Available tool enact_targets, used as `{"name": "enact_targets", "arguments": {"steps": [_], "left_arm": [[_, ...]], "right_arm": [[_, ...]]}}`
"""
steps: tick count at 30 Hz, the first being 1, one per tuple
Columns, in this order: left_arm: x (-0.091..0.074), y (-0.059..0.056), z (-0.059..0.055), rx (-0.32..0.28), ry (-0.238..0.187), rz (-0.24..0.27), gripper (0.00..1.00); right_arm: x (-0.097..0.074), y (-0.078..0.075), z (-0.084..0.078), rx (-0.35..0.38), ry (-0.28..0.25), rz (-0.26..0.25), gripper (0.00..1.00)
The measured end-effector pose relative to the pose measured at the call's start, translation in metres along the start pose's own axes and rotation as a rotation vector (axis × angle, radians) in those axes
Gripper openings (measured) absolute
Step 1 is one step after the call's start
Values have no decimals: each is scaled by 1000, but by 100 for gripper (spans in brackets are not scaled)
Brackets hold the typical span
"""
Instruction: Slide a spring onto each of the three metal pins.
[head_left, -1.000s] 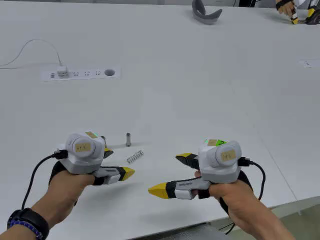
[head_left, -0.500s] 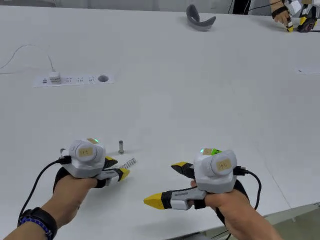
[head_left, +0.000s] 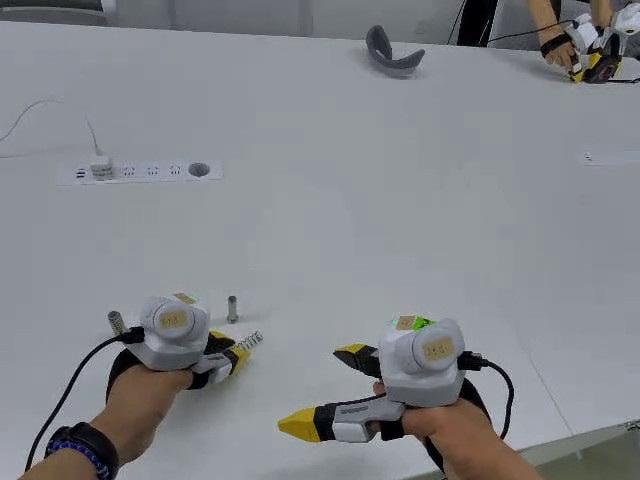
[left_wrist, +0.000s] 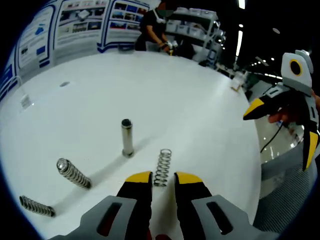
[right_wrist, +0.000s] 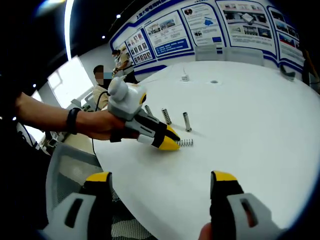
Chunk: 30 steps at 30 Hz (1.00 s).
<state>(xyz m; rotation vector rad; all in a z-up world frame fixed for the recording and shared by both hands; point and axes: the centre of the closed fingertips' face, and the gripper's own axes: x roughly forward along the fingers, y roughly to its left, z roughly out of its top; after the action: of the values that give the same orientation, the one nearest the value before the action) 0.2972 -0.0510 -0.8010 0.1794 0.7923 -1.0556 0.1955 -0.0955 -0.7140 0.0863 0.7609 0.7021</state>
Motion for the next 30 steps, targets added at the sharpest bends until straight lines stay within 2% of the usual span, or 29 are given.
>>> {"name": "enact_targets", "arguments": {"steps": [1,3,8,13,17,30], "left_arm": [[0,1,3,18,-17,6,16],[-1,2,1,14,-17,13,12],[-1,2,2,3,-36,26,11],[-4,4,-1,-6,-30,41,11],[-12,6,-7,-31,-23,43,10],[-42,9,-21,-50,-38,68,10]], "right_arm": [[0,0,0,-1,1,0,82],[0,0,-1,-2,3,1,82],[1,-1,-3,1,4,3,82],[2,-2,-3,7,2,4,81],[4,-1,-3,11,1,6,81],[9,3,-1,15,-1,13,81]]}}
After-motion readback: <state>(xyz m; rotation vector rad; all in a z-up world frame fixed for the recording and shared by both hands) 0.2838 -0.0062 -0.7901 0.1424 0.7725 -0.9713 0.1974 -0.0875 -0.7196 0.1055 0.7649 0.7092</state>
